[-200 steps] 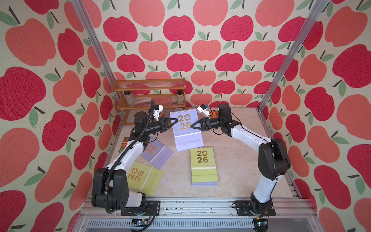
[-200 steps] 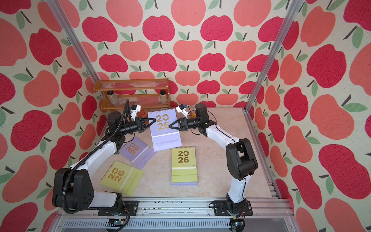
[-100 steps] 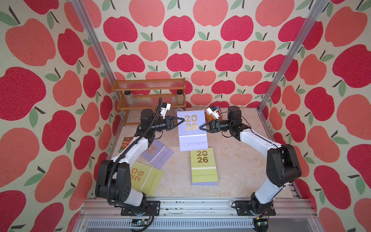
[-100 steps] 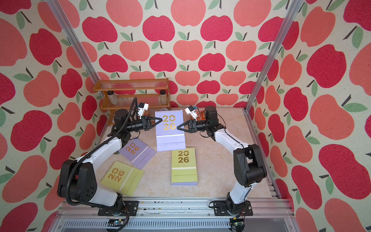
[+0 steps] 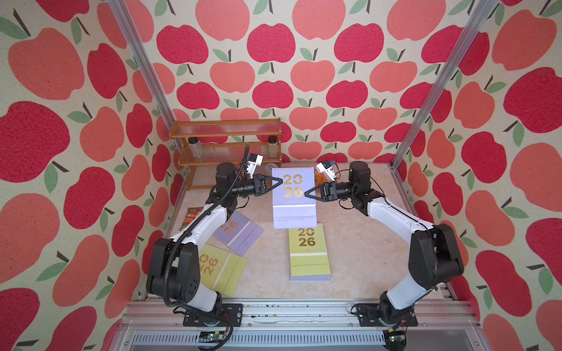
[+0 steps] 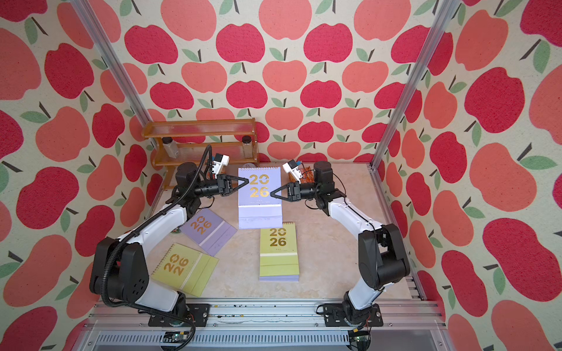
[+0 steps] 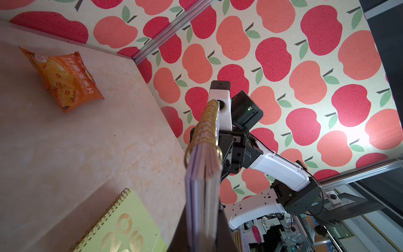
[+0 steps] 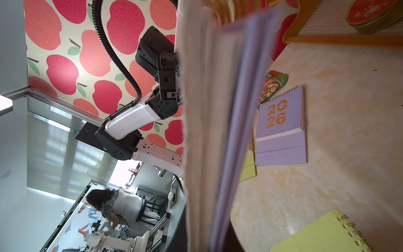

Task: Stack the calendars
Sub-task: Place the calendar at the calendar.

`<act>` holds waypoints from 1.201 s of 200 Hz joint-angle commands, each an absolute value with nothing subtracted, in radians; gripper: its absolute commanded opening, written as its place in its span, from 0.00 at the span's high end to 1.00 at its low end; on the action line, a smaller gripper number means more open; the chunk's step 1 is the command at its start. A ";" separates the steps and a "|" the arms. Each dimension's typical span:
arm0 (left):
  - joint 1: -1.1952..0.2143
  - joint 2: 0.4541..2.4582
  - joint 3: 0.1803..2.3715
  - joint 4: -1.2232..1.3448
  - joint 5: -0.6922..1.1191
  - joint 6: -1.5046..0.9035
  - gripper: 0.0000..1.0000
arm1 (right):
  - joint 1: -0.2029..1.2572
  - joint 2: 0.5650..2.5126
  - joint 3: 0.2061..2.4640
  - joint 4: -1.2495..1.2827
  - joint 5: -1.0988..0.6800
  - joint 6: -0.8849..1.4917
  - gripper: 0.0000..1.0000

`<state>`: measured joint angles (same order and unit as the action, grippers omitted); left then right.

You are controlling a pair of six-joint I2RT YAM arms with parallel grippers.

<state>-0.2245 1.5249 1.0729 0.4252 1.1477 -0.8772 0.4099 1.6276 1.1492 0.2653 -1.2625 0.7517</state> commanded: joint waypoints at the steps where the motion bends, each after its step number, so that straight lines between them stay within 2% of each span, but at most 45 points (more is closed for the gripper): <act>1: -0.226 1.539 1.099 0.433 1.132 -0.845 0.61 | 0.414 1.563 1.139 0.130 -1.271 0.654 1.00; 17: -0.217 1.540 1.088 0.425 1.127 -0.838 0.42 | 0.406 1.540 1.147 -0.004 -1.251 0.576 1.00; 32: -0.207 1.544 1.088 0.408 1.127 -0.835 0.30 | 0.400 1.516 1.134 -0.059 -1.244 0.549 1.00; 43: -0.201 1.539 1.083 0.406 1.125 -0.837 0.23 | 0.395 1.497 1.113 -0.074 -1.237 0.546 1.00; 58: -0.193 1.528 1.071 0.402 1.119 -0.833 0.18 | 0.385 1.473 1.089 -0.096 -1.230 0.539 1.00; 122: -0.122 1.459 1.010 0.356 1.116 -0.818 0.17 | 0.334 1.389 0.981 -0.423 -1.156 0.400 1.00; 164: -0.107 1.426 0.980 0.350 1.104 -0.816 0.17 | 0.334 1.378 0.845 -0.410 -1.147 0.413 1.00; 240: -0.109 1.409 0.959 0.339 1.100 -0.816 0.17 | 0.352 1.429 0.719 -0.217 -1.128 0.497 1.00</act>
<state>-0.1108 1.4433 0.9718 0.3412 1.1065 -0.8394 0.3405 1.4136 0.7265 -0.3031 -1.1095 0.4740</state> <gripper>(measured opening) 0.827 0.143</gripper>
